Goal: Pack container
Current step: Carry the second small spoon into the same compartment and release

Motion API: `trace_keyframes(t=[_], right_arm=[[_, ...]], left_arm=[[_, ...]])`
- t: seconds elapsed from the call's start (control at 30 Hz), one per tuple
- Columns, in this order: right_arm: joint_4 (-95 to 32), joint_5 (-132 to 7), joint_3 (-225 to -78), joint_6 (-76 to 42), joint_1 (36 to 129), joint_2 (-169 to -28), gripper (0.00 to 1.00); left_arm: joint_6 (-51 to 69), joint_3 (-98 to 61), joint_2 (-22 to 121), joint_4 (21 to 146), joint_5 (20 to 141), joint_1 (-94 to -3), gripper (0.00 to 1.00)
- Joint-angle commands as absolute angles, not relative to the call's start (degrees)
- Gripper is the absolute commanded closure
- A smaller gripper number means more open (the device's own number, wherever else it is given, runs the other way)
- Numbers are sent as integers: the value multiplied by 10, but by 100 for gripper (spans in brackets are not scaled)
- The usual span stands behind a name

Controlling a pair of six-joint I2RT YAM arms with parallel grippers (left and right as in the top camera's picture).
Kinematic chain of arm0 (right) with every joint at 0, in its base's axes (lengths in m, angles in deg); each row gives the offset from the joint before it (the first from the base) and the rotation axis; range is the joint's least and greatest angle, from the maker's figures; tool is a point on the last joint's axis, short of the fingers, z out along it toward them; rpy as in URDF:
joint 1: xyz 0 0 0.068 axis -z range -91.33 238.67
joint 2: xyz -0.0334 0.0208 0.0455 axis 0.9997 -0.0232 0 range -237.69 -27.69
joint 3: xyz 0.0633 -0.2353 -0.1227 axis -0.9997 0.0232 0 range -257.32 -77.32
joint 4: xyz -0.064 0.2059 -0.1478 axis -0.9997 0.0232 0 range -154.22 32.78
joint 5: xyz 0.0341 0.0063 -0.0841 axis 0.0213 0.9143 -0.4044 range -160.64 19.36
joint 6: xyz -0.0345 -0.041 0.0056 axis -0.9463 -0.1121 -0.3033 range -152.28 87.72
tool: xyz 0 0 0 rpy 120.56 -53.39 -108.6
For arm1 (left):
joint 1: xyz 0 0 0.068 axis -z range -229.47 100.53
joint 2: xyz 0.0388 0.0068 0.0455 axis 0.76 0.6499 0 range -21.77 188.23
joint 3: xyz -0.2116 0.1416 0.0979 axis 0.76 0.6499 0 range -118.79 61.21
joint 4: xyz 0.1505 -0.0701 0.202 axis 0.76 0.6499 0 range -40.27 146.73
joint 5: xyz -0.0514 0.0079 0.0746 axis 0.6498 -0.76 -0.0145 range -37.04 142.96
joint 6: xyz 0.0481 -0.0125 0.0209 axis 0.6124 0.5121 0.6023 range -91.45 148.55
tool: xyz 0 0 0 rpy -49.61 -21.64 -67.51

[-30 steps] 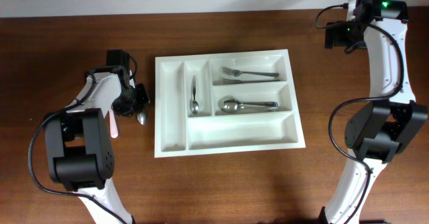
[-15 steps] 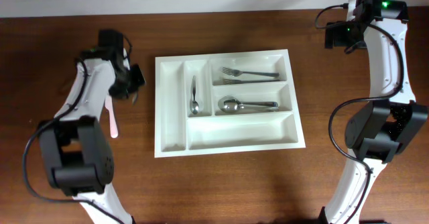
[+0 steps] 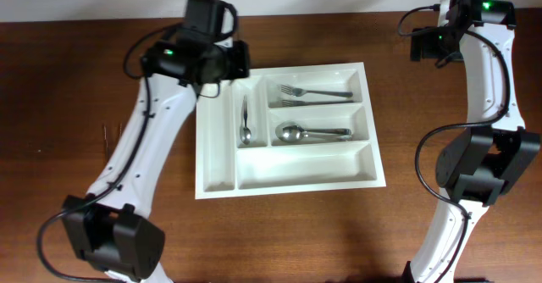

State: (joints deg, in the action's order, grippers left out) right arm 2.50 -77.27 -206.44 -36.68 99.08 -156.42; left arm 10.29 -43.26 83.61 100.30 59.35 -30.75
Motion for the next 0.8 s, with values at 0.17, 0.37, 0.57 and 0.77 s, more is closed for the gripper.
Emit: trace_keyframes(t=[0.17,0.37,0.57,0.77], right_arm=[[25,-780,-2074,-358,989,-1545,1],[25,-780,-2074,-358,989,-1545,1],[25,-780,-2074,-358,989,-1545,1],[25,-780,-2074,-358,989,-1545,1]], left_arm=[[82,-431,922,1023,582,-274,98],[82,-431,975,1022,607,-270,98],[82,-431,998,1023,607,-270,98],[83,-431,998,1024,607,-270,37]])
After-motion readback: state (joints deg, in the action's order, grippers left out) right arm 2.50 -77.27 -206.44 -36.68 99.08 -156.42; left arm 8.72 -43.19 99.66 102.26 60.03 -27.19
